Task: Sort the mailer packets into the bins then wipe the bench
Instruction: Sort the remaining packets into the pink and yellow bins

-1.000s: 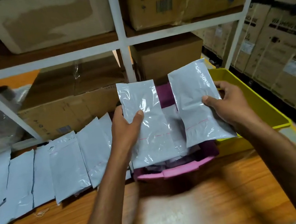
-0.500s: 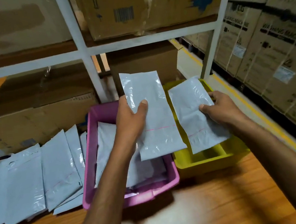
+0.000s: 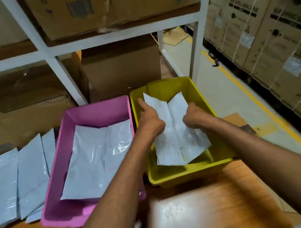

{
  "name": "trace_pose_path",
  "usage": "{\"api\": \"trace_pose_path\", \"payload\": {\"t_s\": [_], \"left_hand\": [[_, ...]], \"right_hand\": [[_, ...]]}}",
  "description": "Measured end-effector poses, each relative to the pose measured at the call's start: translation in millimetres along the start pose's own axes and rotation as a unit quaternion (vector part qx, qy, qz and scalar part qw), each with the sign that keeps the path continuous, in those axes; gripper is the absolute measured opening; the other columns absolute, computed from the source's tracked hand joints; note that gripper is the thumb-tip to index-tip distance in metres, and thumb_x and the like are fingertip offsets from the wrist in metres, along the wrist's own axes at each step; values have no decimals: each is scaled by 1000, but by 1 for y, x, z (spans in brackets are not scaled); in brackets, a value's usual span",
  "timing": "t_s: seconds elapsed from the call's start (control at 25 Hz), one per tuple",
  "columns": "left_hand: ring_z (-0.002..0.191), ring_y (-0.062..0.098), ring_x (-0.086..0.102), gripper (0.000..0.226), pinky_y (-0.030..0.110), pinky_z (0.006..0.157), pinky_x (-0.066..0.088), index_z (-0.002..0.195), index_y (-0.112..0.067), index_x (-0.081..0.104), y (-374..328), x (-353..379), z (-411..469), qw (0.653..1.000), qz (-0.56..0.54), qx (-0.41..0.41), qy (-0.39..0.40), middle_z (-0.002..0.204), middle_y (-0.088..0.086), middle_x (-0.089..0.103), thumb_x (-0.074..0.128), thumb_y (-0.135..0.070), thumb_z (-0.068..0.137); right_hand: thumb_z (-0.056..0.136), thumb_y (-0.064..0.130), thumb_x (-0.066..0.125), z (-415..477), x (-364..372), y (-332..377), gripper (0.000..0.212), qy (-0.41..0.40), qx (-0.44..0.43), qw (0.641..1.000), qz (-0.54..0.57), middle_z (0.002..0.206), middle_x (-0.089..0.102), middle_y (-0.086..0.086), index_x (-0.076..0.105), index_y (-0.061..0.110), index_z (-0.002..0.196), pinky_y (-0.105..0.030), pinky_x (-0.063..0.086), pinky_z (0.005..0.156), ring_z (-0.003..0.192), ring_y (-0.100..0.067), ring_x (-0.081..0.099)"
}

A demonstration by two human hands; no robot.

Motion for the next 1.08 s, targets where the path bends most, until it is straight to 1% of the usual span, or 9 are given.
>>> {"api": "trace_pose_path", "payload": {"t_s": [0.16, 0.24, 0.32, 0.4, 0.72, 0.8, 0.88, 0.96, 1.08], "left_hand": [[155, 43, 15, 106, 43, 111, 43, 163, -11, -8, 2, 26, 5, 969, 241, 41, 17, 170, 13, -19, 63, 12, 88], [154, 43, 15, 87, 47, 115, 38, 161, -6, 14, 9, 38, 6, 930, 353, 65, 72, 170, 20, -1, 65, 1, 92], [142, 39, 38, 65, 45, 108, 43, 152, -3, 38, 16, 47, 5, 890, 432, 74, 124, 158, 24, 33, 67, -14, 95], [137, 36, 41, 58, 44, 106, 43, 148, -4, 43, 23, 53, 5, 860, 484, 82, 141, 152, 22, 39, 65, -20, 96], [155, 41, 14, 99, 53, 121, 30, 161, 0, -2, 30, 59, 24, 877, 455, 46, 151, 170, 20, -4, 68, -23, 96], [154, 41, 19, 88, 52, 118, 35, 161, 1, 8, 24, 56, 17, 868, 470, 62, 145, 170, 23, 0, 66, -19, 97], [145, 40, 38, 64, 45, 106, 47, 152, -3, 37, 14, 41, 3, 871, 467, 113, 101, 163, 23, 24, 64, -8, 95], [123, 36, 58, 35, 38, 84, 48, 126, -6, 59, 6, 21, -12, 891, 419, 174, 16, 136, 19, 55, 58, 4, 92], [104, 36, 64, 33, 39, 73, 47, 115, -7, 66, 7, -9, -23, 914, 317, 224, -116, 112, 15, 66, 56, 12, 88]], "right_hand": [[89, -1, 57, -6, 17, -12, 54, -67, -134, 971, -188, 140, 48, -25, 41, -1, 140, -44, 50, 92, 123, -43, 56], [90, 3, 57, -9, 21, -13, 40, -88, -190, 938, -275, 139, 48, -20, 54, 4, 130, -42, 48, 96, 126, -39, 52], [92, 5, 56, -10, 24, -12, 35, -65, -209, 927, -306, 134, 52, -17, 58, 7, 127, -40, 49, 95, 124, -36, 55], [92, 3, 57, -9, 28, -12, 37, -7, -203, 928, -311, 132, 54, -16, 54, 7, 129, -39, 50, 93, 123, -36, 58], [91, -1, 53, -7, 28, -12, 38, 24, -194, 928, -317, 134, 56, -19, 57, 4, 129, -40, 52, 99, 123, -36, 59], [91, -3, 52, -6, 26, -13, 38, 20, -195, 929, -312, 133, 57, -20, 58, 3, 128, -40, 52, 98, 123, -36, 59], [90, -1, 55, -4, 25, -13, 36, 14, -199, 933, -300, 131, 58, -19, 60, 4, 125, -39, 52, 95, 121, -36, 60], [87, 4, 60, -4, 25, -12, 38, -8, -213, 941, -263, 130, 58, -17, 60, 8, 125, -38, 52, 93, 119, -35, 60], [85, 12, 70, -18, 26, -2, 57, 44, -243, 948, -203, 140, 52, -7, 56, 17, 140, -30, 50, 83, 123, -28, 57]]}}
Point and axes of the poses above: each hand's wrist, its own z-axis towards the middle knuckle, its own x-axis out of the palm, y = z × x, the point moved 2 cm from there along z, towards the middle knuckle
